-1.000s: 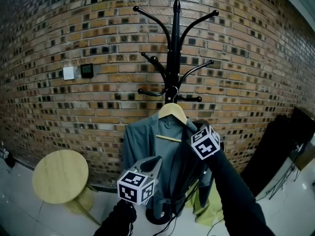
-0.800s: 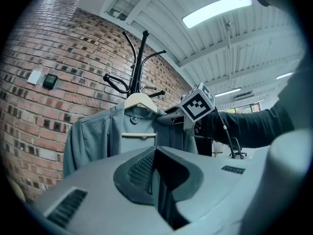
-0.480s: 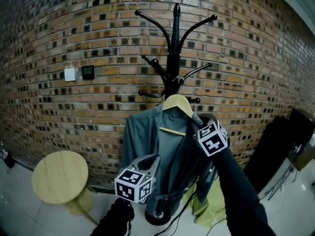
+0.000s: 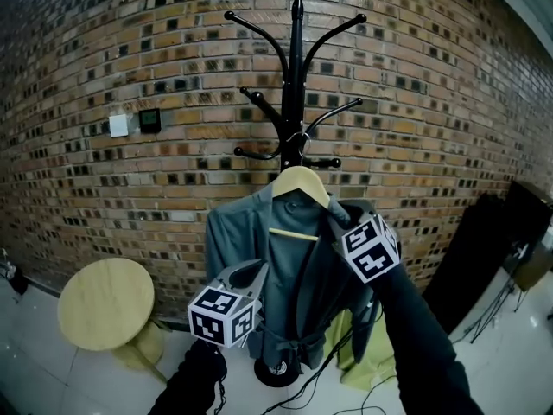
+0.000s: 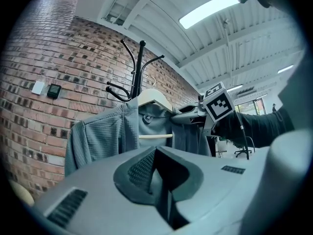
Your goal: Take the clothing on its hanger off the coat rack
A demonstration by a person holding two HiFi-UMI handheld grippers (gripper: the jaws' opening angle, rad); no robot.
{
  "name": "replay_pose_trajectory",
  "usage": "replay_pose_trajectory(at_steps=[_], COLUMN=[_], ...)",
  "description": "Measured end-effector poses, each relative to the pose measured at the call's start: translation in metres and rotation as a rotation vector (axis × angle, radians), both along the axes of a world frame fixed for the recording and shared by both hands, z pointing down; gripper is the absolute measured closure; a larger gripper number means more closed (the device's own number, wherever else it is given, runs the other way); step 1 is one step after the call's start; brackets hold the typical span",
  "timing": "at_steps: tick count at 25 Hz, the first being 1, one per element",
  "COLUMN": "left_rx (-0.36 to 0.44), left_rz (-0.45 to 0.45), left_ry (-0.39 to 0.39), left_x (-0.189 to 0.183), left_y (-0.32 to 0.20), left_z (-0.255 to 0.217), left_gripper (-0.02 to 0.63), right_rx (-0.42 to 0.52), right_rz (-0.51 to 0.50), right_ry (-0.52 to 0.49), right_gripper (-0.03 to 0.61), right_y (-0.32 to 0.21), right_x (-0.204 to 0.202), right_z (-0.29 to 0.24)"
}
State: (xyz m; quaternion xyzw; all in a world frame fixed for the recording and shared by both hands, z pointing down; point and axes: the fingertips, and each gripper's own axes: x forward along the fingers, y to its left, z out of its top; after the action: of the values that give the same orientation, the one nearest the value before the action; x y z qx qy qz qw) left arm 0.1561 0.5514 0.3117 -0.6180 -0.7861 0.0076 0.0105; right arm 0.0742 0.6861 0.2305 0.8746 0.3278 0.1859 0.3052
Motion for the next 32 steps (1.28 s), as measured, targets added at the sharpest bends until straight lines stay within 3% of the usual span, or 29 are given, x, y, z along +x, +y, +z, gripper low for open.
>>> replay_pose_trajectory(at_steps=[7, 15, 23, 32], left_rx=[0.005, -0.001, 0.008, -0.007], left_rz=[-0.095, -0.323, -0.555, -0.766], left_ry=[0.010, 0.014, 0.019, 0.023], left_x=[-0.007, 0.001, 0.032, 0.108], left_y=[-0.028, -0.099, -0.182, -0.316], left_z=[-0.001, -0.008, 0.003, 0.004], left_gripper=[0.621, 0.621, 0.621, 0.621], right_rx=[0.017, 0.022, 0.029, 0.011], right_rz=[-0.096, -0.307, -0.534, -0.733], right_ry=[-0.014, -0.003, 0.010, 0.021], right_gripper=[0.512, 0.512, 0.512, 0.512], right_y=[-0.029, -0.083, -0.151, -0.279], right_x=[-0.002, 0.023, 0.085, 0.193], right_z=[0.012, 0.014, 0.025, 0.020])
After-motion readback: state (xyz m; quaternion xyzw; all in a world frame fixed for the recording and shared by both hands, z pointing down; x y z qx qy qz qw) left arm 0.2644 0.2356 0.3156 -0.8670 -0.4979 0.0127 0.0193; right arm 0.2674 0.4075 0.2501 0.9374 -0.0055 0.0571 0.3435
